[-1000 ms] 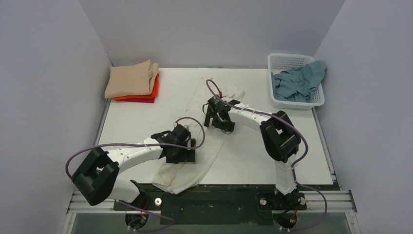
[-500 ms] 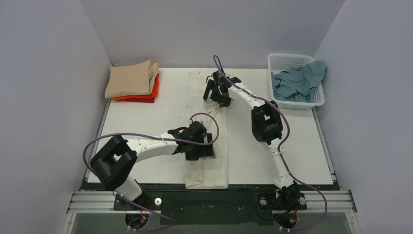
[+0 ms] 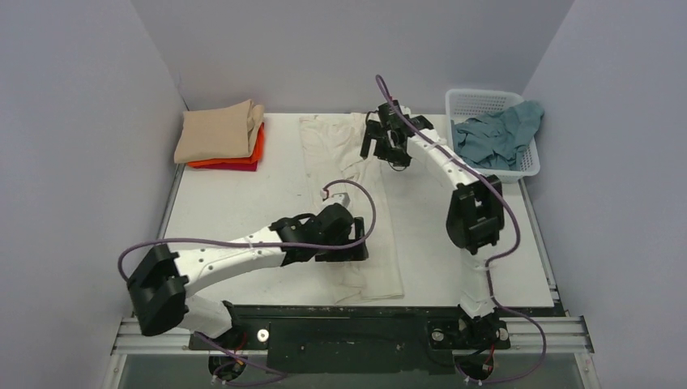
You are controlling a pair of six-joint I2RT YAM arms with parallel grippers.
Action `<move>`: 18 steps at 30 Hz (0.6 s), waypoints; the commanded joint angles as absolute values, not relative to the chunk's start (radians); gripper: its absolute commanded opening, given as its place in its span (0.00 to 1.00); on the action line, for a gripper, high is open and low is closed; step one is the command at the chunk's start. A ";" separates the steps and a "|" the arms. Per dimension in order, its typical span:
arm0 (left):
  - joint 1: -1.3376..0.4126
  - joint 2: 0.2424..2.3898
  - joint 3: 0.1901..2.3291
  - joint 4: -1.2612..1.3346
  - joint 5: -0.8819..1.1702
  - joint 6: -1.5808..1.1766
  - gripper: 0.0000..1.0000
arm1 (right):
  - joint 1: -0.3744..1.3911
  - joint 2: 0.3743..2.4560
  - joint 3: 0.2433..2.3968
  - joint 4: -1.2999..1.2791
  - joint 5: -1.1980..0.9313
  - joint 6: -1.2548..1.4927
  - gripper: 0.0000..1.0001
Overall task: Fold and stack the t-shirts
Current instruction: Rotate the tshirt 90 degrees
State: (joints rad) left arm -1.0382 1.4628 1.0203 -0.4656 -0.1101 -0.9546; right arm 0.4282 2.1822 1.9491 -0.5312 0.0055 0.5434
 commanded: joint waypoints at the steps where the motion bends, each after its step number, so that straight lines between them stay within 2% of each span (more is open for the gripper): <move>1: -1.038 1.217 0.927 -0.658 -0.287 -0.967 0.95 | 0.468 1.887 1.703 -0.594 0.114 0.538 0.90; 4: -1.031 1.046 0.868 -0.820 -0.409 -1.051 0.95 | 0.544 1.766 1.487 -0.587 0.154 0.566 0.90; 8: -1.008 0.893 0.781 -0.948 -0.455 -1.166 0.95 | 0.756 1.661 1.338 -0.578 0.224 0.654 0.89; 12: -1.002 0.788 0.723 -1.002 -0.462 -1.236 0.95 | 0.937 1.696 1.300 -0.590 0.336 0.760 0.88; 18: -1.000 0.713 0.652 -0.985 -0.433 -1.247 0.95 | 1.063 1.845 1.391 -0.664 0.444 0.830 0.87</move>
